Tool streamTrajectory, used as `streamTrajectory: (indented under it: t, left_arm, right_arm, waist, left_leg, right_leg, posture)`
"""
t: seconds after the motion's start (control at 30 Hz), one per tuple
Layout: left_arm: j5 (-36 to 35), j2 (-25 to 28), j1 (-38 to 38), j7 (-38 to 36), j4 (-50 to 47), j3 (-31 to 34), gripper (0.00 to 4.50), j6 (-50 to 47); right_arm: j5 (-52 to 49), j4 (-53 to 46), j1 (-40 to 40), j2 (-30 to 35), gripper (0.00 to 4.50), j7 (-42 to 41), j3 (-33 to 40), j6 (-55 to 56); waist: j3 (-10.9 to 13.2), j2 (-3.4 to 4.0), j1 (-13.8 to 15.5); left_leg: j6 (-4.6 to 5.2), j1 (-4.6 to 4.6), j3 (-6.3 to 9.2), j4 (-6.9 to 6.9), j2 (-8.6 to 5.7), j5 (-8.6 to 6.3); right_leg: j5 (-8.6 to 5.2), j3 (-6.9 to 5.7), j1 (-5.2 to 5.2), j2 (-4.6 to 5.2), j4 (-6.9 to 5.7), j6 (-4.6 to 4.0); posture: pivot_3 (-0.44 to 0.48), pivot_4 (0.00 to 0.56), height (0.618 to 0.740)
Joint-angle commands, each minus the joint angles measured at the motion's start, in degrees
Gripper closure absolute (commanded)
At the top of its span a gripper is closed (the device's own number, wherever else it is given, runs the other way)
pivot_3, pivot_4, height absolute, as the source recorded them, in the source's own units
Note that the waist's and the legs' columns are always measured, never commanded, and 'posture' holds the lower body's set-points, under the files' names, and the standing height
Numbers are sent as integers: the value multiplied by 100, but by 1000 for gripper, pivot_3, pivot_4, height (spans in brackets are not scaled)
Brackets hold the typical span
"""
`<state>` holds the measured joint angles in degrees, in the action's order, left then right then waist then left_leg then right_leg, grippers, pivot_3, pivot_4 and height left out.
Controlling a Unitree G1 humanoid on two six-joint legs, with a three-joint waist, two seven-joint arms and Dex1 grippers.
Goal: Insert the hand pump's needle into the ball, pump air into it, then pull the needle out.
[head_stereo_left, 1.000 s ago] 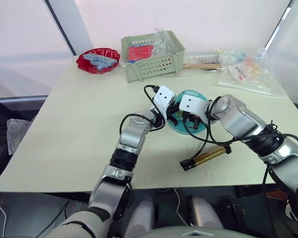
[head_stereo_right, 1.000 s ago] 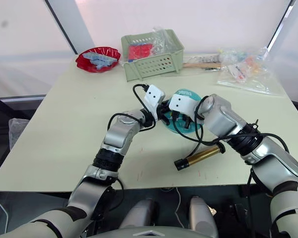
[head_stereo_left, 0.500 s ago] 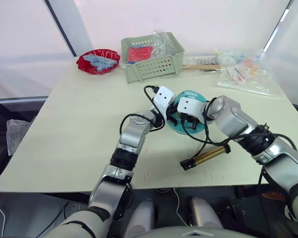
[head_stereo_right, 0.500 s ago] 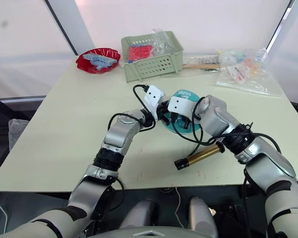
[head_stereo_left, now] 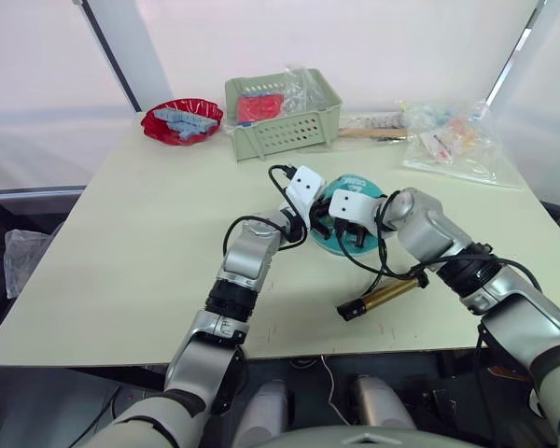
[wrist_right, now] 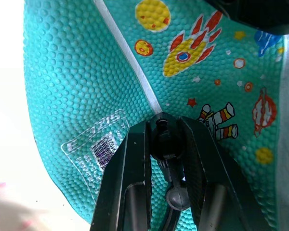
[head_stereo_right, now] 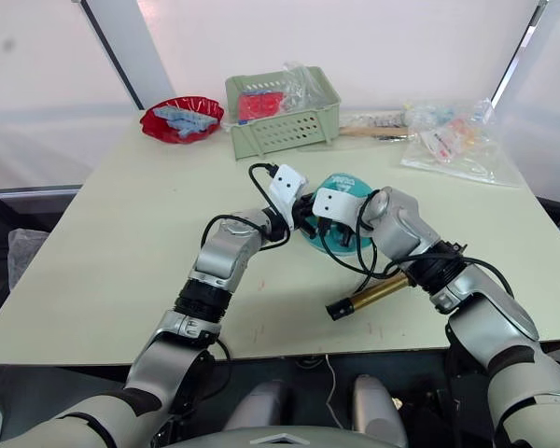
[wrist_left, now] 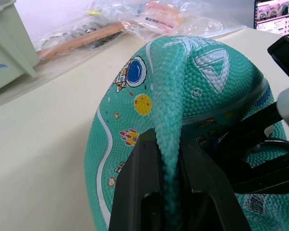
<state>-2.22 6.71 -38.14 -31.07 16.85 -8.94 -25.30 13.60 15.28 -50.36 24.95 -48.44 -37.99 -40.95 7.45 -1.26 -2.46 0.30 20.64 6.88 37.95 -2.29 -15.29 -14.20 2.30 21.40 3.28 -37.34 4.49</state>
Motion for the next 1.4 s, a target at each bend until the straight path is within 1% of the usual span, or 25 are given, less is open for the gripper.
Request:
streamTrajectory:
  t: [0.03, 0.2, 0.3, 0.37, 0.47, 0.5, 0.63, 0.73, 0.83, 0.97, 1.03, 1.07, 1.13, 1.23, 1.27, 1.4]
  left_arm:
    - [-49, -75, 86, -155, -8, -210, 4500, -110]
    - [-56, -70, 89, -168, 8, -205, 4500, -81]
    - [-57, -59, 104, -190, -1, -222, 4500, -76]
    - [-56, -51, 107, -201, 1, -222, 4500, -73]
    - [-48, -37, 112, -218, -1, -210, 4500, -70]
    - [-49, -31, 119, -223, -12, -209, 4500, -75]
    - [-57, -15, 132, -242, -22, -226, 4500, -77]
    - [-64, -30, 106, -245, 15, -243, 4500, -63]
    - [-69, -56, 59, -245, 84, -261, 4500, -33]
    - [-65, -86, 9, -245, 167, -273, 4500, 12]
    - [-62, -92, 9, -247, 181, -282, 4500, 31]
    - [-67, -96, 15, -247, 176, -286, 4500, 33]
    - [-76, -98, 32, -245, 152, -298, 4500, 36]
    - [-81, -97, 47, -242, 128, -307, 4500, 38]
    - [-84, -96, 49, -240, 123, -308, 4500, 39]
    - [-105, -85, 54, -247, 92, -321, 4500, 29]
  right_arm:
    - [247, 929, 605, 92, 4171, 121, -154, -180]
    - [-174, 506, 733, -180, 4171, 273, 727, -307]
    - [-309, -187, 960, -85, 4171, 271, 1171, -379]
    - [-377, -860, 1143, 73, 4171, 193, 1370, -619]
    - [-461, -1616, 1319, 173, 4171, 190, 1562, -1023]
    - [-492, -1808, 1362, 184, 4171, 210, 1610, -1161]
    - [-515, -2382, 1540, 290, 4171, 341, 1663, -1414]
    - [-550, -2590, 1657, 291, 4171, 501, 1737, -1405]
    - [-569, -2655, 1766, 307, 4171, 649, 1801, -1029]
    - [-650, -2701, 1869, 351, 4171, 710, 1916, -869]
    - [-742, -2797, 1933, 366, 3143, 771, 2149, -736]
    - [-860, -2885, 1971, 351, 2915, 753, 2289, -749]
    - [-1061, -3037, 2059, 345, 1847, 766, 2549, -802]
    - [-1196, -3193, 2224, 517, 276, 710, 2659, -509]
    - [-1285, -3285, 2304, 546, 126, 699, 2739, -447]
    - [-1618, -3728, 2591, 645, 126, 663, 3063, -331]
  waist:
    - [-3, 1, 0]
    - [-8, -5, 7]
    - [-4, 0, 15]
    - [23, 39, 38]
    - [53, 87, 137]
    - [58, 89, 157]
    - [64, 94, 189]
    - [65, 94, 214]
    - [75, 96, 220]
    - [90, 99, 226]
    - [99, 98, 236]
    - [108, 97, 253]
    - [124, 100, 268]
    - [150, 102, 300]
    - [157, 104, 309]
    - [168, 107, 326]
  left_leg:
    - [-1, -1, 0, -3, 0, 0]
    - [-21, -4, 9, -43, 0, 13]
    - [-24, -3, 16, -53, 0, 15]
    - [-24, 4, 18, -55, -1, 15]
    - [-23, 26, 19, -70, -12, 17]
    - [-1, 37, 24, -79, -15, 33]
    - [2, 82, 48, -84, -45, 34]
    - [2, 120, 65, -81, -64, 36]
    - [3, 127, 76, -83, -69, 35]
    - [3, 129, 86, -83, -71, 35]
    - [2, 129, 91, -82, -73, 36]
    - [2, 129, 93, -82, -74, 37]
    - [0, 133, 99, -81, -77, 38]
    - [-1, 135, 100, -81, -79, 39]
    - [0, 135, 101, -81, -79, 39]
    - [-2, 146, 105, -82, -83, 41]
  right_leg:
    - [0, 0, 0, 0, 2, 0]
    - [2, -4, 0, 1, 27, 1]
    - [2, -10, 1, 0, 33, 0]
    - [2, -13, 2, 3, 42, 0]
    - [0, -16, 20, 12, 50, -1]
    - [-1, -20, 28, 10, 61, -2]
    - [0, -36, 54, 37, 79, -5]
    - [10, -53, 79, 56, 83, -19]
    - [2, -73, 79, 65, 89, -7]
    - [-1, -86, 76, 65, 92, -2]
    - [-1, -92, 73, 65, 92, -2]
    - [-1, -94, 73, 65, 92, -2]
    - [-1, -99, 73, 66, 93, -2]
    - [0, -99, 73, 67, 94, -3]
    - [-1, -100, 74, 67, 95, -3]
    - [0, -102, 75, 68, 99, -3]
  posture:
    - [0, 150, 737]
    - [0, 150, 737]
    - [0, 150, 737]
    - [0, 150, 737]
    - [0, 150, 737]
    - [0, 150, 737]
    - [0, 150, 737]
    - [0, 150, 737]
    - [0, 150, 737]
    - [0, 150, 737]
    - [0, 150, 737]
    - [0, 150, 737]
    - [0, 150, 737]
    - [0, 150, 737]
    - [0, 150, 737]
    - [0, 150, 737]
